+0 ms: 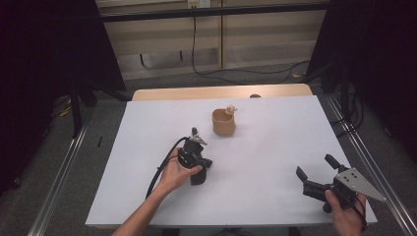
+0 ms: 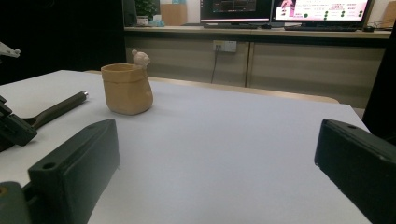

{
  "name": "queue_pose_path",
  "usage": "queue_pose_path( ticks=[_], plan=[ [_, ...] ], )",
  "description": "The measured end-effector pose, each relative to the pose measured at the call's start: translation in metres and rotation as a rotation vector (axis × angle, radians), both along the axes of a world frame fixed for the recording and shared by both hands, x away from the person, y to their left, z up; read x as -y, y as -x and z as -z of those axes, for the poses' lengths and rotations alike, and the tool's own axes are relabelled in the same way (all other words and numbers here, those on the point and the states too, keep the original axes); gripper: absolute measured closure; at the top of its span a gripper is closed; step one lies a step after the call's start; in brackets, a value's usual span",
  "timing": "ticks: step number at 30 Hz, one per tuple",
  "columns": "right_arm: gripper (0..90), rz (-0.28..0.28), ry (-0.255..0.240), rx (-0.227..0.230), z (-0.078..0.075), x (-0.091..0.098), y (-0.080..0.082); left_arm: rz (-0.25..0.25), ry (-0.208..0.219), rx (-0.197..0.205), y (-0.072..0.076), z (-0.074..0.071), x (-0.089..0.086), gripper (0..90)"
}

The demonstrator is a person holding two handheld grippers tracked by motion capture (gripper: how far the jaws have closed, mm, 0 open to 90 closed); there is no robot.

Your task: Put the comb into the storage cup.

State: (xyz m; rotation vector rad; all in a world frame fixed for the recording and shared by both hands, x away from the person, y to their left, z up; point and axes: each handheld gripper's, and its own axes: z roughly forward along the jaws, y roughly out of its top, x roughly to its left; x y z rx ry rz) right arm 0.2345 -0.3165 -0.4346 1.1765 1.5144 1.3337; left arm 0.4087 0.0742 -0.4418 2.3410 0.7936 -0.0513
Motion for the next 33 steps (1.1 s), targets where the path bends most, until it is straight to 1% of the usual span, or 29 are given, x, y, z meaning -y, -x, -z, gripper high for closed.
queue_pose_path(
  ticks=[2, 4, 7, 9, 12, 13, 14, 15, 16, 18, 19, 21, 23, 24, 26, 31, 33],
  plan=[
    [0.0, 0.0, 0.0, -0.001, 0.0, 0.0, 0.0, 0.0, 0.002, -0.001, -0.001, 0.0, -0.001, 90.0],
    [0.0, -0.001, -0.001, -0.001, 0.0, 0.0, 0.0, -0.013, 0.01, -0.003, 0.0, 0.001, -0.001, 90.0],
    [0.0, -0.003, 0.0, -0.001, 0.0, 0.0, 0.0, -0.004, 0.009, -0.008, -0.001, 0.001, -0.003, 90.0],
    [0.0, -0.005, -0.001, 0.0, 0.0, 0.0, 0.0, -0.015, 0.012, -0.01, -0.001, 0.001, -0.004, 90.0],
    [0.0, -0.004, -0.001, 0.0, 0.0, 0.0, 0.0, -0.014, 0.004, -0.004, -0.001, 0.0, -0.004, 90.0],
    [0.0, -0.004, -0.001, -0.001, 0.0, 0.0, 0.0, -0.02, -0.007, 0.005, -0.001, -0.001, -0.004, 90.0],
    [0.0, -0.005, 0.0, 0.0, 0.0, 0.0, 0.0, -0.026, -0.031, 0.016, -0.002, -0.002, -0.005, 90.0],
    [0.0, -0.006, 0.0, 0.001, 0.0, 0.0, 0.0, -0.024, -0.025, 0.009, -0.004, -0.002, -0.006, 90.0],
    [0.0, -0.006, 0.001, 0.001, 0.0, 0.0, 0.0, -0.029, -0.008, -0.002, -0.005, -0.001, -0.007, 90.0],
    [0.0, -0.004, 0.0, -0.001, 0.0, 0.0, 0.0, -0.037, 0.012, -0.018, -0.006, 0.001, -0.009, 90.0],
    [0.0, -0.005, 0.0, 0.0, 0.0, 0.0, 0.0, -0.03, 0.004, -0.015, -0.007, 0.0, -0.01, 90.0],
    [0.0, -0.005, 0.002, -0.001, 0.0, 0.0, 0.0, -0.03, -0.003, -0.012, -0.007, 0.0, -0.01, 90.0],
    [0.0, -0.005, -0.001, 0.0, 0.0, 0.0, 0.0, -0.028, -0.003, -0.01, -0.007, 0.0, -0.011, 90.0],
    [0.0, -0.005, -0.002, 0.0, 0.0, 0.0, 0.0, -0.035, -0.001, -0.01, -0.006, 0.0, -0.011, 90.0],
    [0.0, -0.007, -0.002, 0.001, 0.0, 0.0, 0.0, -0.031, -0.009, -0.006, -0.006, -0.001, -0.012, 90.0],
    [0.0, -0.009, -0.001, 0.001, 0.0, 0.0, 0.001, -0.039, -0.011, -0.005, -0.006, -0.001, -0.013, 90.0],
    [0.0, -0.008, 0.0, 0.002, 0.0, 0.0, 0.0, -0.04, -0.007, -0.008, -0.005, -0.001, -0.014, 90.0]
  ],
)
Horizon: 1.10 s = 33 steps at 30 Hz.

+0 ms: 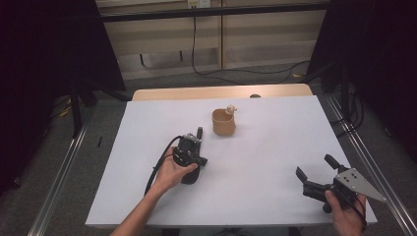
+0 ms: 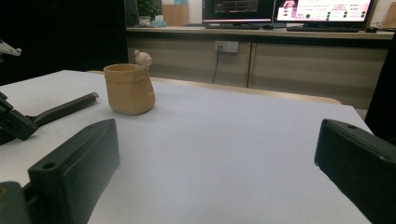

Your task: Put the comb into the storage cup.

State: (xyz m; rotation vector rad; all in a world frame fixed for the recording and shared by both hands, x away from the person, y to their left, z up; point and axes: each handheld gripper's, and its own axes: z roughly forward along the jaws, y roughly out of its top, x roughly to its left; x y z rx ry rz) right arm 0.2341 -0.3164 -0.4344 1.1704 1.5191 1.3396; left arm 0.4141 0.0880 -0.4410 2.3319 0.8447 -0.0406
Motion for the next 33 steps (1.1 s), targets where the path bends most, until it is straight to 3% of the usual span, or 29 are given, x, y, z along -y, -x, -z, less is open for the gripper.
queue_pose_path(
  ticks=[33],
  plan=[
    [0.0, -0.001, -0.002, -0.002, 0.0, 0.0, 0.0, -0.002, 0.006, -0.004, 0.006, 0.0, -0.01, 90.0]
  ],
)
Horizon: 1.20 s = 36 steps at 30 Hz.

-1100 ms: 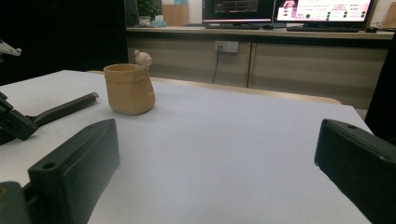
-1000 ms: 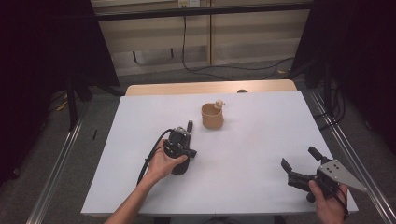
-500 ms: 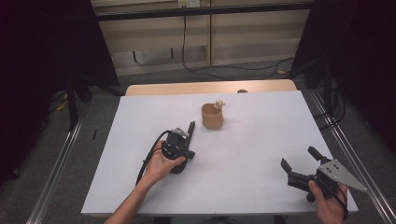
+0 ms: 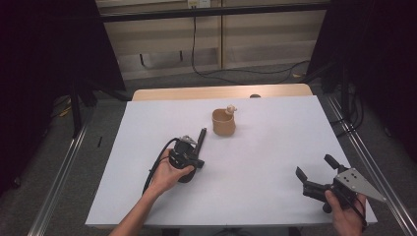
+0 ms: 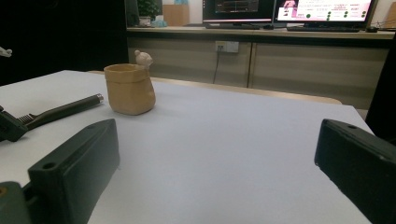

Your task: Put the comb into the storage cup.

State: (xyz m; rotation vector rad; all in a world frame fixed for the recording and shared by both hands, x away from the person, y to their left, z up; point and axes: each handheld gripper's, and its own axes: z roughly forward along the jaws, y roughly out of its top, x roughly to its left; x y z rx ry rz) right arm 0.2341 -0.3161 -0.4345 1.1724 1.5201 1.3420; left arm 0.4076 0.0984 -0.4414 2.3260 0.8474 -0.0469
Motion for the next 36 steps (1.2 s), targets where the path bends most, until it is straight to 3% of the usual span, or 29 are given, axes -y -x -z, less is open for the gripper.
queue_pose_path(
  ticks=[11, 25, 36],
  plan=[
    [0.0, 0.001, 0.001, -0.002, 0.0, 0.0, -0.001, 0.02, -0.009, -0.001, 0.0, -0.001, -0.002, 90.0],
    [0.0, -0.002, 0.002, -0.001, 0.0, 0.0, 0.0, 0.018, -0.004, -0.022, 0.002, -0.001, -0.009, 90.0],
    [0.0, 0.0, 0.002, -0.002, 0.0, 0.0, 0.0, 0.005, -0.01, -0.015, 0.002, -0.002, -0.013, 90.0]
  ],
)
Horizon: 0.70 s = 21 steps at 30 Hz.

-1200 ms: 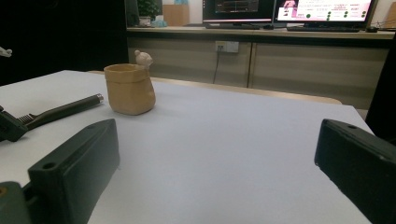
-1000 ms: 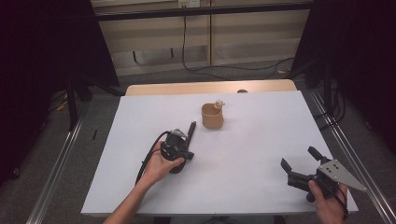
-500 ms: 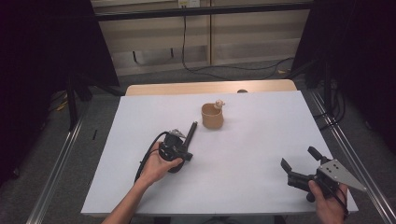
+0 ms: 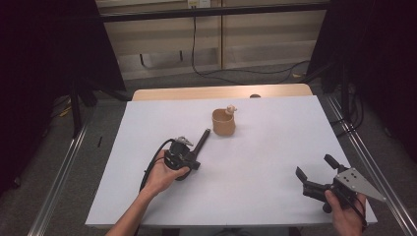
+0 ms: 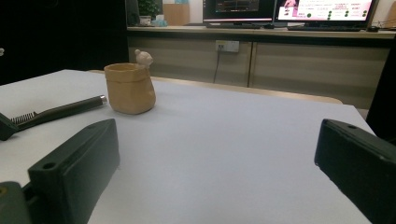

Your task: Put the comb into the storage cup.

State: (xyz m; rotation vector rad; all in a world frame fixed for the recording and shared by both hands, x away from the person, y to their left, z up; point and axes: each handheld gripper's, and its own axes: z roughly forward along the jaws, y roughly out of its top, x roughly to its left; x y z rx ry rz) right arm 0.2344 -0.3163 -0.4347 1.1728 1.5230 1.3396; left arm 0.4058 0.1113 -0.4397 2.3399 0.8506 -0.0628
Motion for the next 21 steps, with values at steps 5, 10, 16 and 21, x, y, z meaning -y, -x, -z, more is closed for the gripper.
queue_pose_path(
  ticks=[5, 10, 16, 21],
  plan=[
    [0.0, -0.001, -0.002, 0.001, 0.0, 0.0, 0.0, 0.003, 0.0, 0.001, 0.0, 0.0, -0.001, 90.0],
    [0.0, -0.002, 0.0, 0.001, 0.0, 0.0, 0.0, -0.008, 0.057, 0.019, 0.001, -0.006, -0.004, 90.0],
    [0.0, -0.001, -0.002, 0.003, 0.0, 0.0, 0.0, -0.01, 0.142, 0.096, 0.003, -0.018, -0.013, 90.0],
    [0.0, -0.001, -0.002, 0.002, 0.0, 0.0, 0.0, -0.031, 0.214, 0.162, 0.004, -0.029, -0.023, 85.3]
  ],
)
